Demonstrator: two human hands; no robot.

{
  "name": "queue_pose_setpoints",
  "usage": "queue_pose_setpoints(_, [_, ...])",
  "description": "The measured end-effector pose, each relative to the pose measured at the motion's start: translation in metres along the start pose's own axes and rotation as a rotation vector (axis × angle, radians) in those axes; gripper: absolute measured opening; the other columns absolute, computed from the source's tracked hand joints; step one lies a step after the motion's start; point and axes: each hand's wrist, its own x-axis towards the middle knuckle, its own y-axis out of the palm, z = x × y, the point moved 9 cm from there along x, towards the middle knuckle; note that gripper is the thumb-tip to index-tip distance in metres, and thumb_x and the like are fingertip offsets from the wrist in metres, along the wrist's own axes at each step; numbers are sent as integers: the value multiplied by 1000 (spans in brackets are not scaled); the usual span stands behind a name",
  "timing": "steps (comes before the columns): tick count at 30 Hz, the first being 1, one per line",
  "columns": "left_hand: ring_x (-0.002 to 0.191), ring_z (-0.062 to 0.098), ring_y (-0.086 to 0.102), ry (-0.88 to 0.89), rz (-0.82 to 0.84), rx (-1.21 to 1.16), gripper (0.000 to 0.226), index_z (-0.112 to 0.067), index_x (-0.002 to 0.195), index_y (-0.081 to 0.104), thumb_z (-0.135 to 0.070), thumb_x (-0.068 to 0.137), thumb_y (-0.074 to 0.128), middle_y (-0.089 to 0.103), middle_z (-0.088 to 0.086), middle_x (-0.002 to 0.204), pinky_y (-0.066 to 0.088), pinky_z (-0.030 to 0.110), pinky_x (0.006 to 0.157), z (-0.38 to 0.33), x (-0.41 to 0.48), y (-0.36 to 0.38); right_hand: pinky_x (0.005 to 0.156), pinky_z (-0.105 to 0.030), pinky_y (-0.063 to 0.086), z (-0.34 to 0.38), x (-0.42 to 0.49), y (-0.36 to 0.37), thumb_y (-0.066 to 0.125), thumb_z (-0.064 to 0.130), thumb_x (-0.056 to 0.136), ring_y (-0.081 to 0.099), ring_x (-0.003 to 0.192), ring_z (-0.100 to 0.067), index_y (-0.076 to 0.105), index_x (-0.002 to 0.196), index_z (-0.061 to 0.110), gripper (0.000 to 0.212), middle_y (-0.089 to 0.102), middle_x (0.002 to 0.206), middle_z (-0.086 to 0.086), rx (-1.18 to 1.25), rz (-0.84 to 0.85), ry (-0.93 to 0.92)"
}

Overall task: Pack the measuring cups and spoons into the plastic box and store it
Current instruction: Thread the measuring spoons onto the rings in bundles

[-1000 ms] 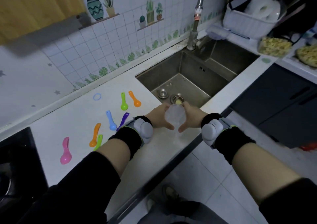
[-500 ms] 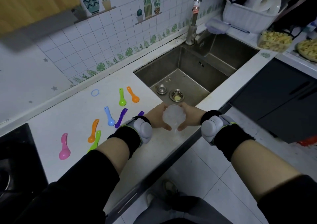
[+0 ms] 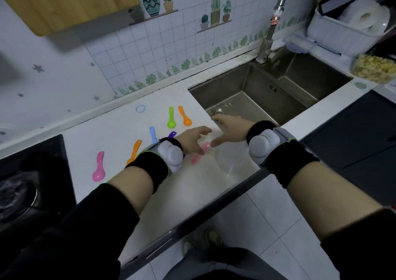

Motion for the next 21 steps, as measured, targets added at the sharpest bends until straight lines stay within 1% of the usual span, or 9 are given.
queue_pose_setpoints(3, [128,18,45,-28,-86,-100,53,-11,134,47,-1,84,63,48,5,138,32,8,87,23,-19,-27,95,-24,34,31,16,0,71,46,77,45,127,-20,37,141,18,78,47,139,-4,36,-66,-51])
queue_pose_setpoints(6, [121,24,52,-73,-204,-172,37,-8,124,56,0,88,58,58,11,128,39,22,101,46,-36,-49,93,-21,36,56,27,0,69,34,83,51,121,-20,51,130,13,55,56,130,-6,101,-159,-111])
queue_pose_setpoints(10, [110,25,59,-181,-376,-246,26,-9,112,63,-3,87,57,64,14,115,45,34,99,91,-69,-68,99,-30,44,95,42,23,65,22,86,57,114,-23,60,121,9,38,62,122,-9,157,-152,-168])
queue_pose_setpoints(13, [97,19,60,-255,-440,-290,25,-10,107,65,0,87,54,67,9,105,44,23,89,122,-88,-63,97,-30,44,112,49,44,61,13,86,60,109,-24,64,114,6,28,66,115,-11,187,-152,-171])
queue_pose_setpoints(15, [91,16,60,-290,-467,-295,22,-11,102,66,-1,86,55,68,8,105,41,20,82,139,-96,-55,97,-34,45,119,55,62,58,9,86,61,108,-26,66,110,5,25,68,111,-12,194,-138,-166])
queue_pose_setpoints(16, [92,19,61,-303,-478,-297,19,-12,99,67,-3,86,56,68,9,107,42,21,83,146,-99,-51,97,-37,45,121,58,71,57,8,87,61,107,-27,66,109,5,25,69,110,-12,189,-134,-165])
queue_pose_setpoints(18, [105,24,60,-322,-487,-290,14,-15,94,67,-7,86,58,68,12,107,43,30,97,157,-101,-41,93,-41,47,121,61,87,55,9,87,61,105,-28,68,105,7,23,70,108,-10,181,-137,-157])
queue_pose_setpoints(19, [115,24,56,-328,-483,-291,13,-16,92,67,-8,86,58,68,12,106,40,34,104,163,-101,-36,92,-41,48,119,63,95,55,9,87,62,103,-29,69,102,8,21,70,106,-10,185,-143,-147])
queue_pose_setpoints(21, [130,21,46,-345,-469,-304,13,-17,90,66,-8,86,57,69,7,106,38,39,106,173,-98,-24,89,-38,48,112,67,109,56,10,86,62,101,-30,70,99,9,19,70,104,-10,183,-152,-118])
